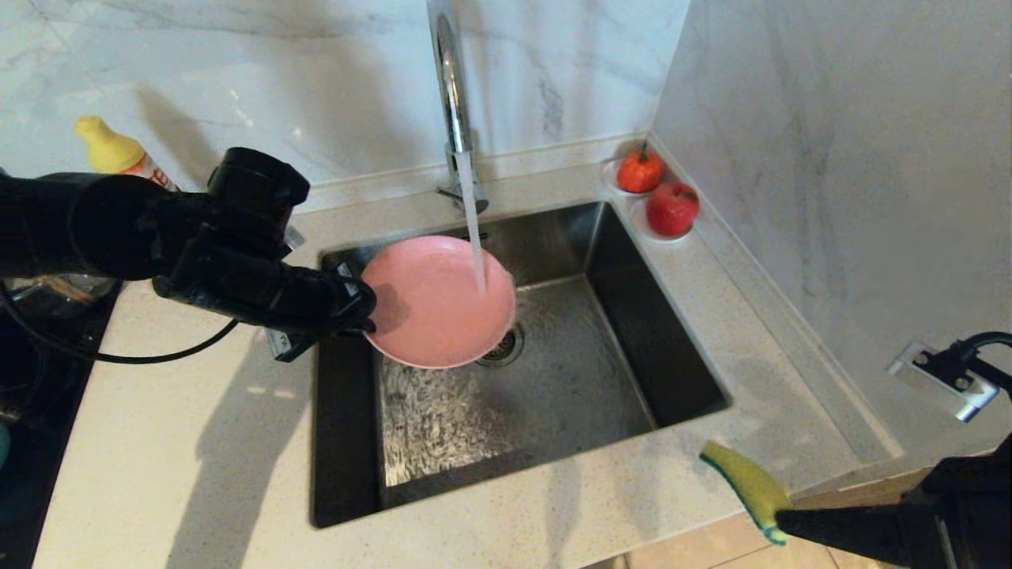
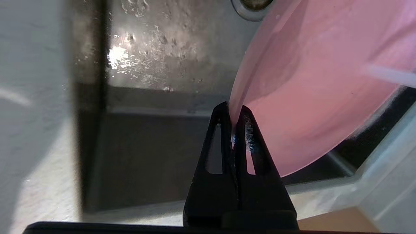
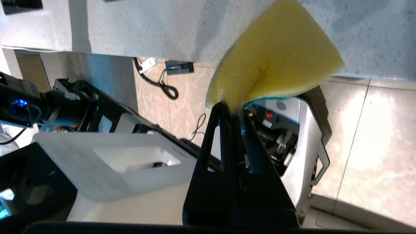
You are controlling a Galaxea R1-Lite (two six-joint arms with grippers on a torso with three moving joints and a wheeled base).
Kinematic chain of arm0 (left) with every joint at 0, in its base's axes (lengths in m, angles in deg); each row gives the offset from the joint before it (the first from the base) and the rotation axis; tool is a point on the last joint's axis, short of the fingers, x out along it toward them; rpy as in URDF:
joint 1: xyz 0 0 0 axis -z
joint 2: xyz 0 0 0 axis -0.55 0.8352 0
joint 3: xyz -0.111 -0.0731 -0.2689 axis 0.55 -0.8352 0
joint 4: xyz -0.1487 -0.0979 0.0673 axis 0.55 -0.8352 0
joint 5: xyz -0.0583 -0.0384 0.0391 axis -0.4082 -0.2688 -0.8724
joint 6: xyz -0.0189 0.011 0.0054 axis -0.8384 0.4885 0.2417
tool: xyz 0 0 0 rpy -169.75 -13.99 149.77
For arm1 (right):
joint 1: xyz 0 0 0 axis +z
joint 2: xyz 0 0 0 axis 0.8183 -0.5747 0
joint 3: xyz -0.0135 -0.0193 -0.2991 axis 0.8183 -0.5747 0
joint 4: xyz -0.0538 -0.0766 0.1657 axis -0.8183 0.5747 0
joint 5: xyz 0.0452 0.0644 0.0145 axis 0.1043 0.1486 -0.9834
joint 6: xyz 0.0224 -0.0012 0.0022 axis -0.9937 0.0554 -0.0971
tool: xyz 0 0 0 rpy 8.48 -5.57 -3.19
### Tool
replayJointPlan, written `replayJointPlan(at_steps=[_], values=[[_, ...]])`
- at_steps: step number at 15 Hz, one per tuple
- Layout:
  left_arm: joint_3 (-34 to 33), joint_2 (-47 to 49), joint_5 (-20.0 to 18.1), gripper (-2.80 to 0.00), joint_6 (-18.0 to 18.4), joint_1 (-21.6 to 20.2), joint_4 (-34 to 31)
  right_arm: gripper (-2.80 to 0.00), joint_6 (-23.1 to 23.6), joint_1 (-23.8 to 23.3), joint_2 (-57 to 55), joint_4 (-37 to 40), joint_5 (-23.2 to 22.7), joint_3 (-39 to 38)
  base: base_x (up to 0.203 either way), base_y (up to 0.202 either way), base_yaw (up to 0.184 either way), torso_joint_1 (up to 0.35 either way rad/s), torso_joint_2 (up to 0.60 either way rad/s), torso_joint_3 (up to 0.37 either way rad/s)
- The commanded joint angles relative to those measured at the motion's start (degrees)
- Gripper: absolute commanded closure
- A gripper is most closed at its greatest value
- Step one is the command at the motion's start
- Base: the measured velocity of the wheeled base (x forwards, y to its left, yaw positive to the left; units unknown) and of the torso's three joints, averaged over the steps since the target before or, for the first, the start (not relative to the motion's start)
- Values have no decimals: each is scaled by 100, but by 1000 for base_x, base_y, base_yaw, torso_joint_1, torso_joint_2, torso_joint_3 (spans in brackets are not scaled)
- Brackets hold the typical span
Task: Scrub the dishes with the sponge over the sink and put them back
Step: Wash the plate
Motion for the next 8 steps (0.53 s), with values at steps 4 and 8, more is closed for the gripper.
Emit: replayJointPlan(at_steps=[4, 8], values=[[178, 488, 5, 0, -185, 407, 188, 0, -8, -6, -31, -3, -17, -57, 0, 0, 0, 0, 0, 0], [180, 673, 15, 0, -257, 716, 293, 0, 27, -6, -84, -29, -9, 29, 0, 0, 0, 0, 0, 0]])
